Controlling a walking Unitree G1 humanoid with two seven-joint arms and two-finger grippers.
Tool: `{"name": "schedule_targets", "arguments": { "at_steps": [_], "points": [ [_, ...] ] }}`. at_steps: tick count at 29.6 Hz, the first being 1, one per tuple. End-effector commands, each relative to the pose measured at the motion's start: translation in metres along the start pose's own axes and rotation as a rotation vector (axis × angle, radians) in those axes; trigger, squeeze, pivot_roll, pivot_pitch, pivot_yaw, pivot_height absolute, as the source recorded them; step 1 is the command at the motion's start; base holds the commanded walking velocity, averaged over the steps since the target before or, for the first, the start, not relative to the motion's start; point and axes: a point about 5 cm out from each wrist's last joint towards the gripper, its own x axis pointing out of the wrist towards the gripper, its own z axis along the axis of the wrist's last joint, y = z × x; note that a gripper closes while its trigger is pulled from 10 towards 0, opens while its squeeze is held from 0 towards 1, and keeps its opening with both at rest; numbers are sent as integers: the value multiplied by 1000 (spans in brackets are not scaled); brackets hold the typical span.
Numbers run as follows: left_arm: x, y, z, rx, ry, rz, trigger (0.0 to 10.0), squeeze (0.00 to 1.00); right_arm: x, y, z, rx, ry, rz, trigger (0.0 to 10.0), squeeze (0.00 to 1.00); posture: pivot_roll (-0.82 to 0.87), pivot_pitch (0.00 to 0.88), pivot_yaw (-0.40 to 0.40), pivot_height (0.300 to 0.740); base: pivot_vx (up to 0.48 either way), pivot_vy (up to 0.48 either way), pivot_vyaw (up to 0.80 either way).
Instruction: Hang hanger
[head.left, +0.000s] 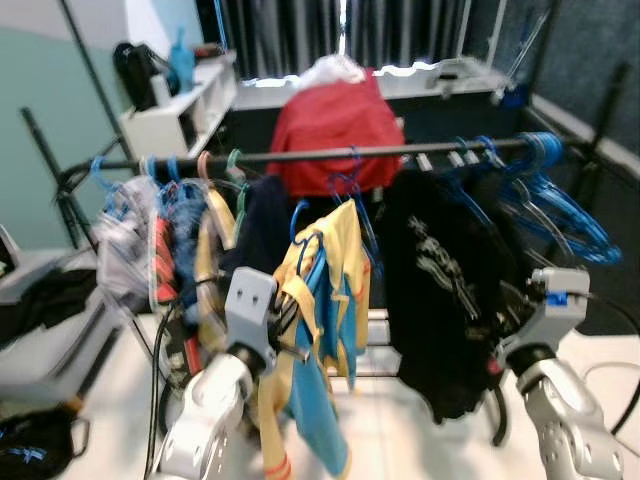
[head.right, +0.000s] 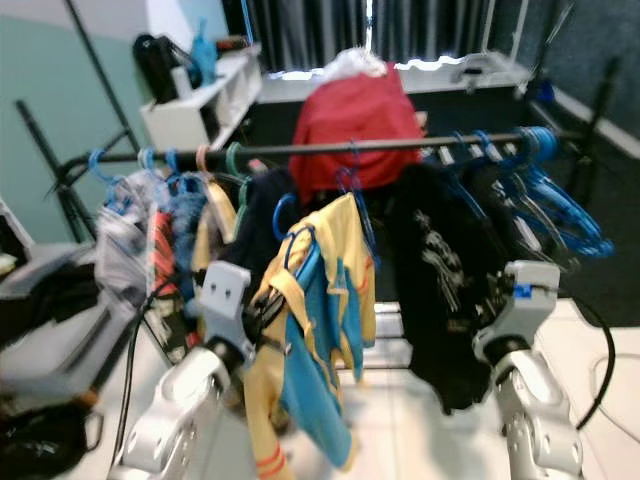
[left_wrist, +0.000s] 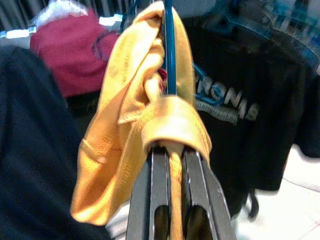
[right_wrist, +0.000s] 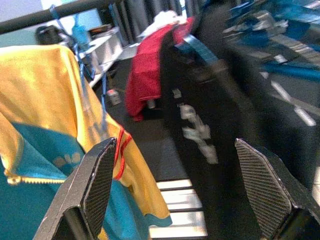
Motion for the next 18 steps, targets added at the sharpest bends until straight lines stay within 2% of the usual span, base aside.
{"name": "schedule_targets", "arguments": {
  "at_steps": [1, 6, 11, 14, 18],
  "points": [
    [2, 11, 5, 14, -20, 53, 10000, 0, 1, 7, -3, 0, 7, 32, 10000, 0, -102, 0, 29, 740, 0, 0, 794],
    [4, 24, 4, 34, -6, 107, 10000, 0, 0, 9, -3, -1, 5, 53, 10000, 0, -107, 0, 30, 740, 0, 0, 789],
    [5, 26, 4, 38, -4, 116, 10000, 0, 0, 10, -3, -2, 5, 55, 10000, 0, -107, 0, 30, 740, 0, 0, 781],
    [5, 33, -2, 57, 20, 143, 10000, 0, 1, 10, -3, 4, 8, 58, 10000, 0, -122, 2, 34, 740, 0, 0, 0],
    [5, 33, -4, 59, 31, 140, 10000, 0, 2, 10, -3, 8, 9, 58, 10000, 0, -124, 3, 36, 740, 0, 0, 0]
  ]
}}
